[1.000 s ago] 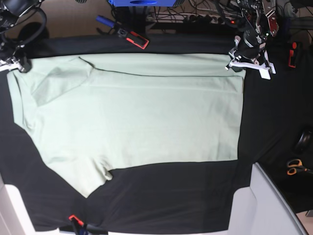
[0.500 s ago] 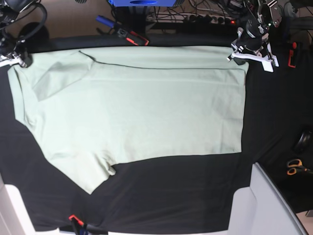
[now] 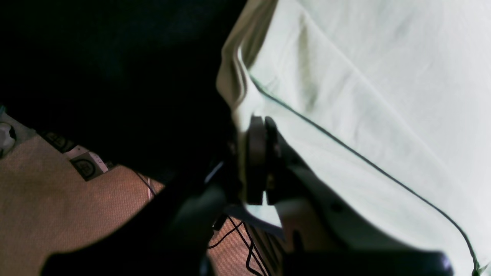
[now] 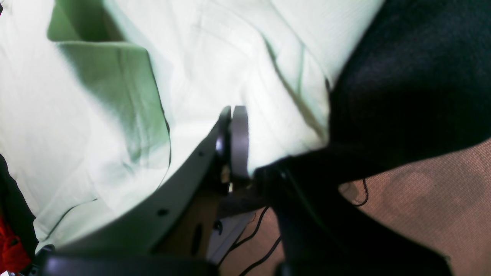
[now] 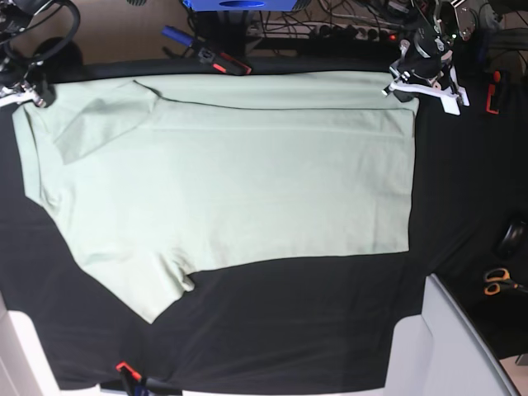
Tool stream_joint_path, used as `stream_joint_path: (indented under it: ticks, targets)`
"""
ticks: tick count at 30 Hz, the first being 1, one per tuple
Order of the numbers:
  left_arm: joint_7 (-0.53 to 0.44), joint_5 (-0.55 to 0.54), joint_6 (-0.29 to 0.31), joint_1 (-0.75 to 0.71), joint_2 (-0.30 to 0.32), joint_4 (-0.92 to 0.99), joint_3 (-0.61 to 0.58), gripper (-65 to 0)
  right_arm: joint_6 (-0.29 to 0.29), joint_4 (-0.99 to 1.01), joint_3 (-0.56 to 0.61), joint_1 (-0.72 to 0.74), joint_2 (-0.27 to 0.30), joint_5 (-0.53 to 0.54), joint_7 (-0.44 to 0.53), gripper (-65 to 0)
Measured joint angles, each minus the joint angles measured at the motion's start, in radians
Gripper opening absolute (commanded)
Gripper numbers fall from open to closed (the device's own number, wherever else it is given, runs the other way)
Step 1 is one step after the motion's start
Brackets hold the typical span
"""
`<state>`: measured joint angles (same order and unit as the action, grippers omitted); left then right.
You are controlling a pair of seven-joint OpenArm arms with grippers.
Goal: Fold the T-shirt properly
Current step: 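Open both grippers and raise them off the shirt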
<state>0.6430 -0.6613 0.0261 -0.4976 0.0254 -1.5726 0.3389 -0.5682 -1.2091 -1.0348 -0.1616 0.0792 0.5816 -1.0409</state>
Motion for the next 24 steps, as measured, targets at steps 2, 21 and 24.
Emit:
stream_joint_path:
  ticks: [2,21,24]
  targets:
    - [0.004,0.0,0.0,-0.005,0.003,0.0,0.0,-65.0,0.005,0.0,-0.003,0.0,0.0,-0.003,-0.007,-51.4]
    - [0.078,0.014,-0.014,-0.051,0.017,-0.221,0.245,-30.2,0.007,-0.443,-0.071,-0.085,-0.083,-0.013,-0.216,-38.6]
    - [0.078,0.014,-0.013,-0.065,0.014,-0.285,0.245,-52.1,0.003,-0.455,0.026,-0.087,-0.08,-0.005,-0.203,-57.2]
